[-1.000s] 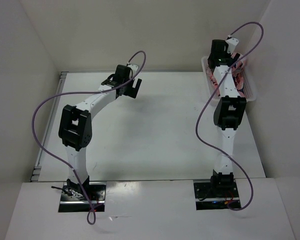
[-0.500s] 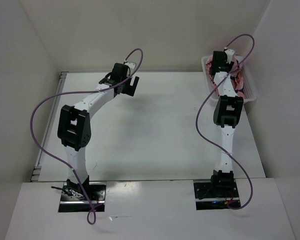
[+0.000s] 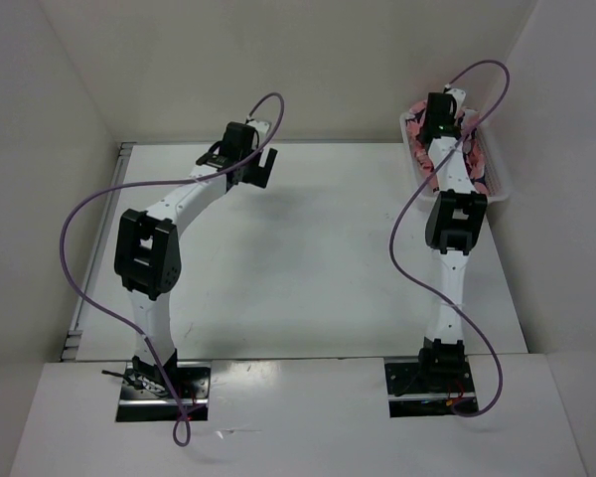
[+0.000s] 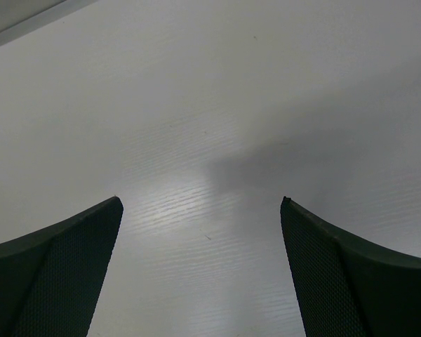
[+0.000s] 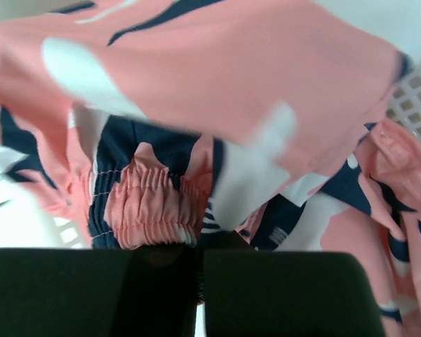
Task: Fold and stack the shorts
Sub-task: Grab the shorts from the pile
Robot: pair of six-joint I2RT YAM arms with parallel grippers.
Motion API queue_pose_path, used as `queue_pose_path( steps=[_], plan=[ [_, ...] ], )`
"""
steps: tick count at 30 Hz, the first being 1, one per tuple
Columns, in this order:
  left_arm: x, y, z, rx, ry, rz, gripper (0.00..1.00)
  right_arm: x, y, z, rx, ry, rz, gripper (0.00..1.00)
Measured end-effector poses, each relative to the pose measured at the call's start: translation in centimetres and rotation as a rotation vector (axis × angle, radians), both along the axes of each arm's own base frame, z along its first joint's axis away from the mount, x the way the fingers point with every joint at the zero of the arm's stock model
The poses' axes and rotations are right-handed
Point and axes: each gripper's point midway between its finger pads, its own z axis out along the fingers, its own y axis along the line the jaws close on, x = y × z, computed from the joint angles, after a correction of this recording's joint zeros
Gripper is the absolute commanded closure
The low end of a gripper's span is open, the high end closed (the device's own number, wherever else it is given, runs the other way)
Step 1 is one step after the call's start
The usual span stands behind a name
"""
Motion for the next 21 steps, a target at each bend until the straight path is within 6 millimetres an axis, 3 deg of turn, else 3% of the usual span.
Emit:
queue_pose_path(
  steps=[5, 9, 13, 17, 21],
  plan=[
    [0.2, -0.2, 0.8, -0.009, -0.009, -0.007, 0.00, -1.8, 1.1, 3.9, 0.033, -0.027, 0.009, 1.00],
    [0.8, -0.8, 2.8, -0.034, -0.046, -0.022, 0.00, -4.4, 2.4, 7.5, 0.027, -0.043, 0.025, 1.00],
    [0.9, -1.1, 5.6, -0.063, -0.097, -0.037, 0.00, -7.4, 5.7, 9.7, -0.020, -0.045, 0.082, 1.00],
    [0.5, -1.4, 7.9, -0.087, -0.134, -0.054, 0.00, -8.6, 9.2, 12.4, -0.027, -0.096, 0.124, 1.00],
    [-0.1, -1.8, 8.9, -0.109, -0.141, -0.082, 0.00, -9.7, 9.2, 16.1, -0.026, -0.178, 0.109, 1.00]
  ],
)
